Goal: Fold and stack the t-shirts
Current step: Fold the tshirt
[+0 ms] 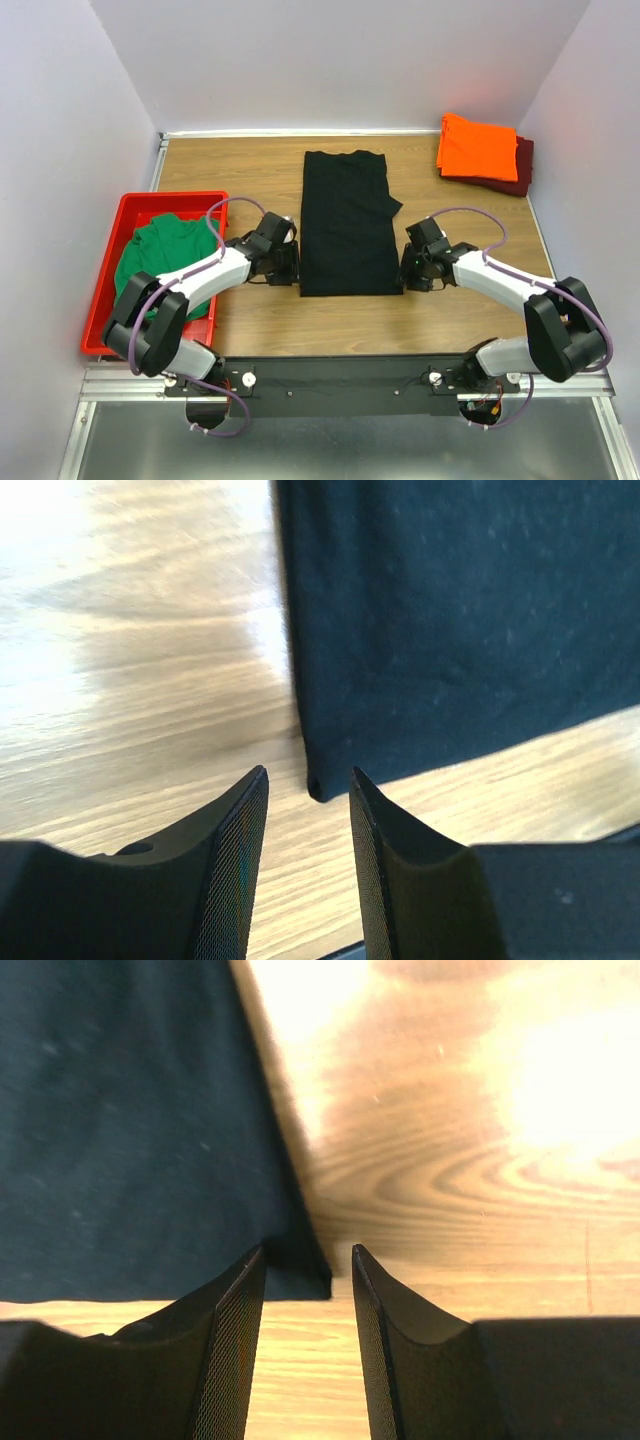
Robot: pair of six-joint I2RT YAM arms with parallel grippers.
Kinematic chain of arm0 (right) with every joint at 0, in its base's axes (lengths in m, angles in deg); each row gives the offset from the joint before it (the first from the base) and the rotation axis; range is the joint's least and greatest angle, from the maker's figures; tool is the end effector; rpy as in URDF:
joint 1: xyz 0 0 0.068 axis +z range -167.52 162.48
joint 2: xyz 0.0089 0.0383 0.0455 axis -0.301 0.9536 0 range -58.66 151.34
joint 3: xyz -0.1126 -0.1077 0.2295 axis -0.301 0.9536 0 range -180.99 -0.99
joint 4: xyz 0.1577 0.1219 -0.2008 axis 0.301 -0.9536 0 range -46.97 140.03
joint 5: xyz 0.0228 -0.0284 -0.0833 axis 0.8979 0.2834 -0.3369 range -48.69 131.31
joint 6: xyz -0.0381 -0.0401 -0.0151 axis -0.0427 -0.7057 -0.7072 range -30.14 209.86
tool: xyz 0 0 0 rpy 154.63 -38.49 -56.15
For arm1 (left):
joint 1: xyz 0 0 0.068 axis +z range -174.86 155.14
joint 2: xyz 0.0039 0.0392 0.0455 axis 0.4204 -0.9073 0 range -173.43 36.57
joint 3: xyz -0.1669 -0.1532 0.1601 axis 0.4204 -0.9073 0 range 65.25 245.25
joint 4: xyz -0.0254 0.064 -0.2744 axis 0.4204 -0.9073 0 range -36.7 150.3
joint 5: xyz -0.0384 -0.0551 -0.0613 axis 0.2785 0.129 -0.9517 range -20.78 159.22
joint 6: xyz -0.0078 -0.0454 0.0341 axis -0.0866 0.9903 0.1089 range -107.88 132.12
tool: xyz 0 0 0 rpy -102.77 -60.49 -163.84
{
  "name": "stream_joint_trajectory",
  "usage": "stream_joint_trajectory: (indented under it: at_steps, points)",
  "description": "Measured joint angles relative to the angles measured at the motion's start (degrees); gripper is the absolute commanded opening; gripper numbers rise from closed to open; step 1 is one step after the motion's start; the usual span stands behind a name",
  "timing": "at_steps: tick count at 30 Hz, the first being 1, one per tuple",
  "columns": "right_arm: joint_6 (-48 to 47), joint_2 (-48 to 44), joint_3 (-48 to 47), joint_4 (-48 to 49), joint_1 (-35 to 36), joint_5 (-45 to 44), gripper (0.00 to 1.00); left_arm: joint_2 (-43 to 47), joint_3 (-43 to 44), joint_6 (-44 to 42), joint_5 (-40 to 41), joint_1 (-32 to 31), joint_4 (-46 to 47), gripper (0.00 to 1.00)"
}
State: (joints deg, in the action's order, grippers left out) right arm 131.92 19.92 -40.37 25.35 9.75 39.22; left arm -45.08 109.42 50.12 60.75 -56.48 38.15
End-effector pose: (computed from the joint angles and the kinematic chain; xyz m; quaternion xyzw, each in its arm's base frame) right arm 0.2342 0.1189 0.1512 0.1295 0.9654 0.1138 0.1958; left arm 0.2419 -0.1559 0.1656 -0.0343 0.9620 -0.2076 0.1738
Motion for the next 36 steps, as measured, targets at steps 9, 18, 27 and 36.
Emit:
stream_joint_trajectory:
  at_steps: [9,18,27,36]
  points:
    - [1.7,-0.6,1.7,-0.6,0.0,1.6,0.46,-0.1,-4.5,0.2,-4.9,0.0,3.4,0.46]
    - [2.4,-0.9,2.2,-0.4,0.0,2.8,0.44,-0.5,-6.4,1.3,-7.7,0.0,7.4,0.45]
    - [3.1,-1.0,2.5,-0.1,0.0,3.5,0.42,-0.5,-7.5,2.8,-8.5,0.0,10.2,0.45]
    - [3.4,-1.0,2.8,0.2,-0.1,4.1,0.36,-1.1,-8.1,3.7,-9.0,0.0,12.4,0.37]
